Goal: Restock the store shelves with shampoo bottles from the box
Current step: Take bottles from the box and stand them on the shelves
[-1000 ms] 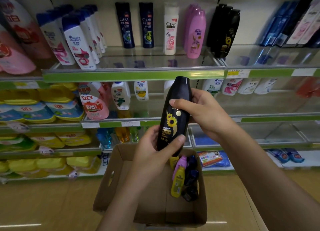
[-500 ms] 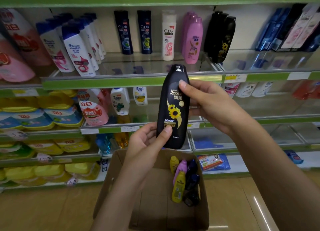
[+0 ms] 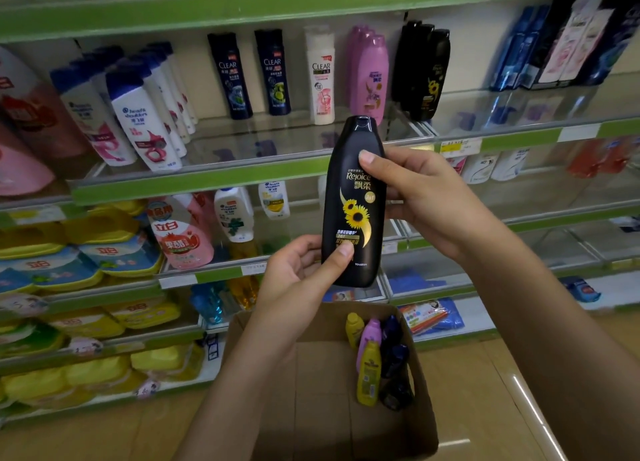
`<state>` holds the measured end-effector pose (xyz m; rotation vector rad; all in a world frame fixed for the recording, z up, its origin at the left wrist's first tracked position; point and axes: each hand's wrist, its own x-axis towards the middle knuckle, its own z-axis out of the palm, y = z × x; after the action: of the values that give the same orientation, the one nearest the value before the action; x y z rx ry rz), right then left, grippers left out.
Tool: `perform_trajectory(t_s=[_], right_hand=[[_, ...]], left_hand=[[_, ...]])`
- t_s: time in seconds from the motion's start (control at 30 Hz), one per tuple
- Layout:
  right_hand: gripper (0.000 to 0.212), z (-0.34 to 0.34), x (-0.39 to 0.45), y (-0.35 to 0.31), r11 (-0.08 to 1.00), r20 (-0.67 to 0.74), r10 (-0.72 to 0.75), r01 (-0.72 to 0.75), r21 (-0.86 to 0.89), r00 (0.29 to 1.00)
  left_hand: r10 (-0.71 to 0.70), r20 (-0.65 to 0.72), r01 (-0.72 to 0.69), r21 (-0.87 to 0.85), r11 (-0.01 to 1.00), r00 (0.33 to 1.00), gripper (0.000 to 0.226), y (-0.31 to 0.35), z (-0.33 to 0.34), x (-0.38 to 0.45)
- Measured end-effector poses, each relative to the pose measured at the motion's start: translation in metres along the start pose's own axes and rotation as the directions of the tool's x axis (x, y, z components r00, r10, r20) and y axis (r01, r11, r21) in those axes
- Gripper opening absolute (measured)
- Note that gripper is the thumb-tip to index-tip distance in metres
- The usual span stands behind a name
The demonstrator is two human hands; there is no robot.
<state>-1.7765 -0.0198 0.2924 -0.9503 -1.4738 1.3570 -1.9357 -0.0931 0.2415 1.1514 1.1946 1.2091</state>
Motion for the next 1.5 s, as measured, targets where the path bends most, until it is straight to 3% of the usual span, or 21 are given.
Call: perform_trajectory(t_s=[0.33, 0.5, 0.87, 0.97, 1.23, 1.5], right_hand=[[0.026, -0.053, 0.014, 0.012, 0.997, -0.091, 0.023, -0.017, 0.071, 0.996], [0.016, -0.111, 0.044, 0.014, 0.995, -0.092, 0.035, -0.026, 0.093, 0.995], [0.023, -0.221, 0.134, 0.007, 0.993, -0.061, -0.082, 0.087, 0.085, 0.995], [0.024, -0.238, 0.158, 0.007, 0.989, -0.066, -0.125, 0.13, 0.069, 0.99], [0.025, -0.261, 0.209, 0.017, 0.979, -0.09, -0.182, 0.189, 0.079, 0.979], [0.038, -0.266, 0.234, 0.045, 0.967, -0.089, -0.247, 0.251, 0.042, 0.965]], left_hand=[[-0.047, 0.129, 0.041, 0.049, 0.998, 0.991, 0.027, 0.004, 0.038, 0.041], [-0.065, 0.115, 0.057, 0.074, 0.996, 0.991, 0.02, 0.005, 0.09, 0.092], [0.036, 0.027, -0.041, 0.235, 0.971, 0.999, 0.02, 0.024, 0.172, 0.222], [0.067, 0.013, -0.068, 0.286, 0.956, 0.998, 0.028, 0.028, 0.181, 0.253], [0.161, -0.034, -0.129, 0.447, 0.885, 0.986, 0.023, 0.03, 0.194, 0.316], [0.145, -0.074, -0.095, 0.465, 0.88, 0.987, 0.031, 0.009, 0.193, 0.347]])
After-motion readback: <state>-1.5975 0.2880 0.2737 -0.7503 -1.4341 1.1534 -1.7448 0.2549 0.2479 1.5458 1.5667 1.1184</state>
